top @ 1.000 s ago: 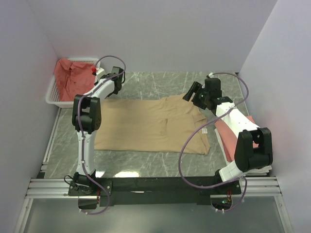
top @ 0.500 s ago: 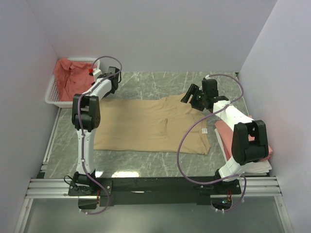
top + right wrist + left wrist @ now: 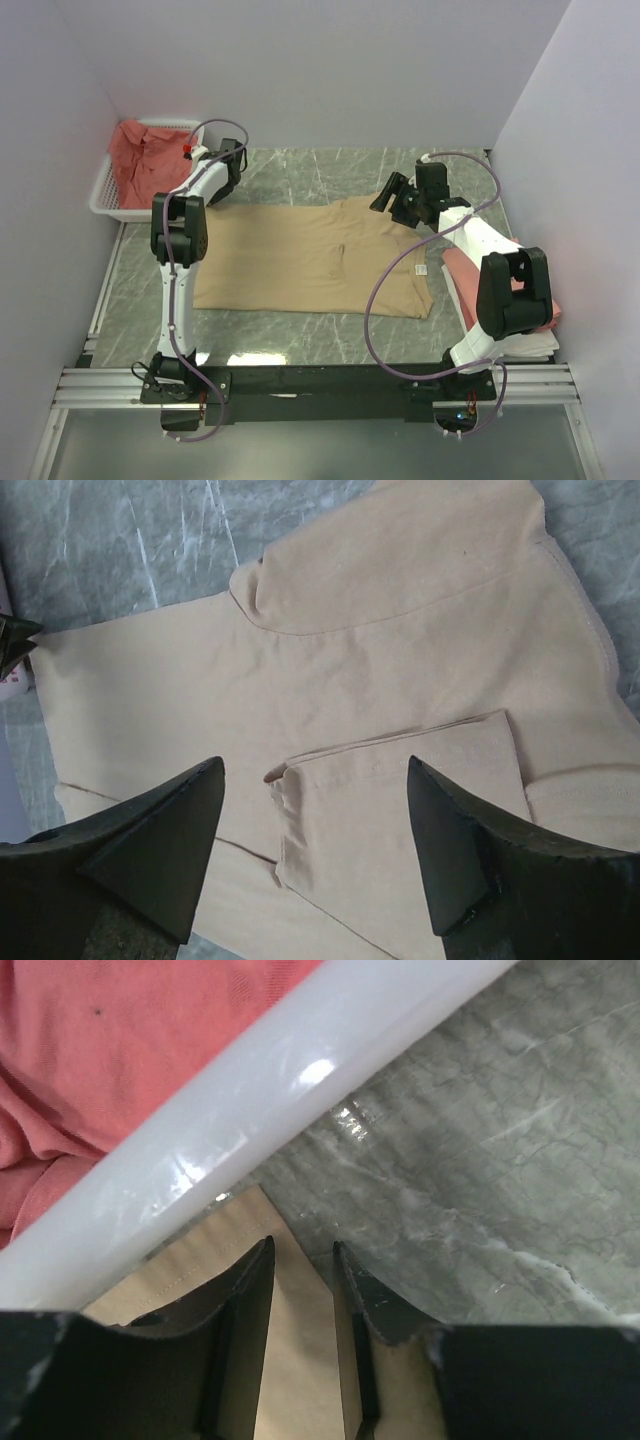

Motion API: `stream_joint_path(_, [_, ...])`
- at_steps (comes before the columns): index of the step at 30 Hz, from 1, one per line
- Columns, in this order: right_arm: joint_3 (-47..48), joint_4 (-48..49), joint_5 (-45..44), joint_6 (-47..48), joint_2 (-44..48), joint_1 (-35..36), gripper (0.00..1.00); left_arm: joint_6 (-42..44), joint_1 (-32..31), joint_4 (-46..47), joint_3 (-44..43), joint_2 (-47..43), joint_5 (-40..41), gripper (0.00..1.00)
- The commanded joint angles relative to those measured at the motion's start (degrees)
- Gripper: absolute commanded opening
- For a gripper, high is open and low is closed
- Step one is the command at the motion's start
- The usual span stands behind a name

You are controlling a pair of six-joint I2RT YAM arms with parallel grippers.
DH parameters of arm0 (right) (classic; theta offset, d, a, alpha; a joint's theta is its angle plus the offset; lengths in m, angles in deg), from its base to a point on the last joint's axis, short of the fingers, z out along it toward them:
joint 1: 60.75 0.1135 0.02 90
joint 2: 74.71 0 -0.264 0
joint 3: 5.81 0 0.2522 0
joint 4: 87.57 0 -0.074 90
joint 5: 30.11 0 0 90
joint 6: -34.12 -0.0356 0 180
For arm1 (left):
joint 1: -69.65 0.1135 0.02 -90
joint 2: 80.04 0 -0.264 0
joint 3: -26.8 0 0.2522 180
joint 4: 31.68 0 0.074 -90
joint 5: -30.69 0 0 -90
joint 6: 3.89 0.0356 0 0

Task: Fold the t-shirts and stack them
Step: Fold the tshirt

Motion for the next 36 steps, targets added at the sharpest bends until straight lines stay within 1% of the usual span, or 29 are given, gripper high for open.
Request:
stream_joint_path(1, [2.2, 1.6, 0.8, 0.6, -0.4, 0.2, 0.8, 0.3, 1.9, -3.0, -2.6, 1.0, -0.3, 0.36])
stream_joint_path(5, [3.0, 1.0, 1.2, 1.0, -0.8, 0.2, 0.8, 0.1, 2.4, -3.7, -3.3, 1.7, -1.7, 0.35])
stream_joint_path(8, [2.9, 1.0, 1.1, 1.2, -0.6, 0.2, 0.8, 0.6, 2.5, -4.0, -3.8, 2.2, -2.5, 0.31])
stream_joint_path(12, [2.9, 0.8, 1.1, 1.5, -0.6, 0.2, 0.8, 1.2, 2.5, -3.6, -3.4, 2.1, -3.5, 0.24])
stream_joint_path(13, [2.9, 0.8, 1.1, 1.4, -0.5, 0.2, 0.8, 1.0, 2.5, -3.7, -3.3, 2.2, -3.8, 0.19])
stream_joint_path(15, [3.0, 0.6, 1.2, 1.4, -0.5, 0.2, 0.8, 1.2, 2.5, -3.2, -2.8, 1.8, -4.1, 0.15])
stream_joint_path(16, [3.1, 0.4, 1.1, 1.5, -0.4, 0.2, 0.8, 1.0, 2.4, -3.0, -2.1, 1.6, -4.1, 0.09])
stream_joint_path(19, [3.5, 0.2, 0.8, 1.6, -0.5, 0.2, 0.8, 1.0, 2.5, -1.0, 0.8, -0.6, -4.4, 0.01])
stream_joint_path(29, [4.9, -0.6, -1.2, 1.7, -2.7, -0.5, 0.8, 3.2, 2.3, 8.9, 10.4, -12.3, -4.8, 0.01])
stream_joint_path(36, [4.9, -0.3, -1.8, 1.3, -2.7, -0.5, 0.8, 3.0, 2.3, 10.8, 13.2, -15.2, -5.6, 0.01])
